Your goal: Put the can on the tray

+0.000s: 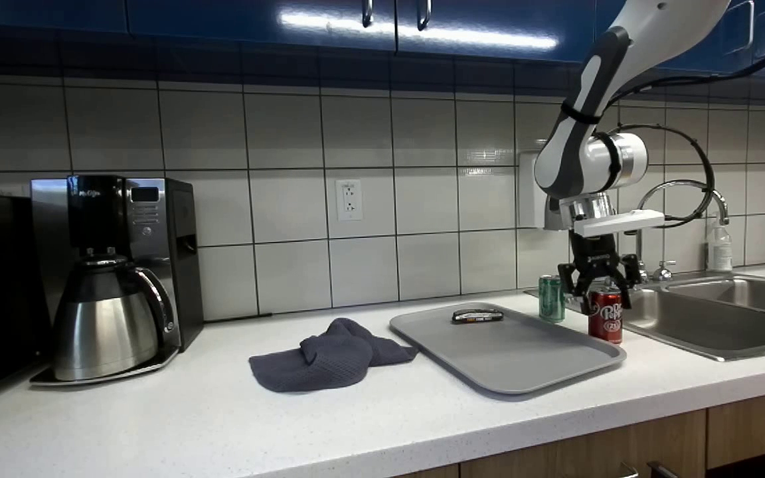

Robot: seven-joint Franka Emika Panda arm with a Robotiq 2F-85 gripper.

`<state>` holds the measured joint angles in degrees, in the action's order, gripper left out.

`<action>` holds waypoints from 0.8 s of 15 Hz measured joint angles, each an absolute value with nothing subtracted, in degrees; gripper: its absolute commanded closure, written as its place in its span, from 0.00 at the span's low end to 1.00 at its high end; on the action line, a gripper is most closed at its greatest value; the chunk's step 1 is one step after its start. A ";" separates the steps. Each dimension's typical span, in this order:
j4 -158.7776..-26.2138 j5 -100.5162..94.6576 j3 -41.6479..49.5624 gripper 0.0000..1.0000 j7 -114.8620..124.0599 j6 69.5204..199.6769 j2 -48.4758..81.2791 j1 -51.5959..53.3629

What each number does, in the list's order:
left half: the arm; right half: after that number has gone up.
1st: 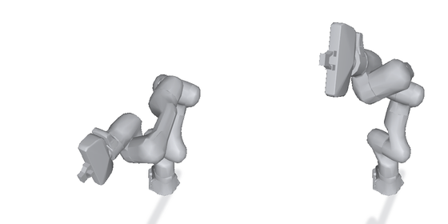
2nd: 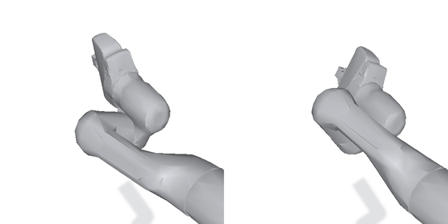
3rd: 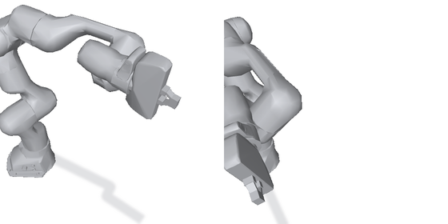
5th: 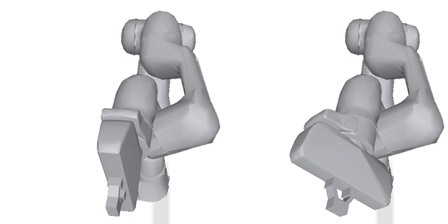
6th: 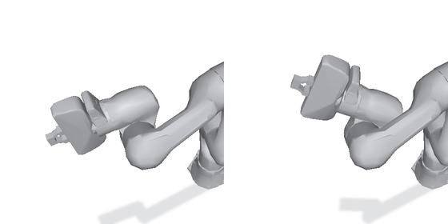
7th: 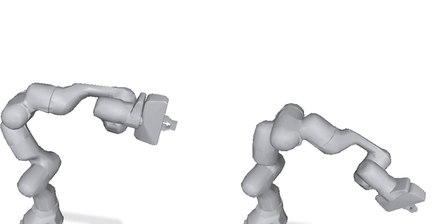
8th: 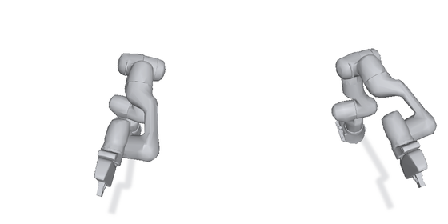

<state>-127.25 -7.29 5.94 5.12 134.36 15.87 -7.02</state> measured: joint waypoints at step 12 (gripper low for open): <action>-127.13 -3.61 5.60 0.61 0.37 131.71 10.30 -6.66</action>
<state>-127.13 -3.61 5.60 0.37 131.71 10.30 -6.66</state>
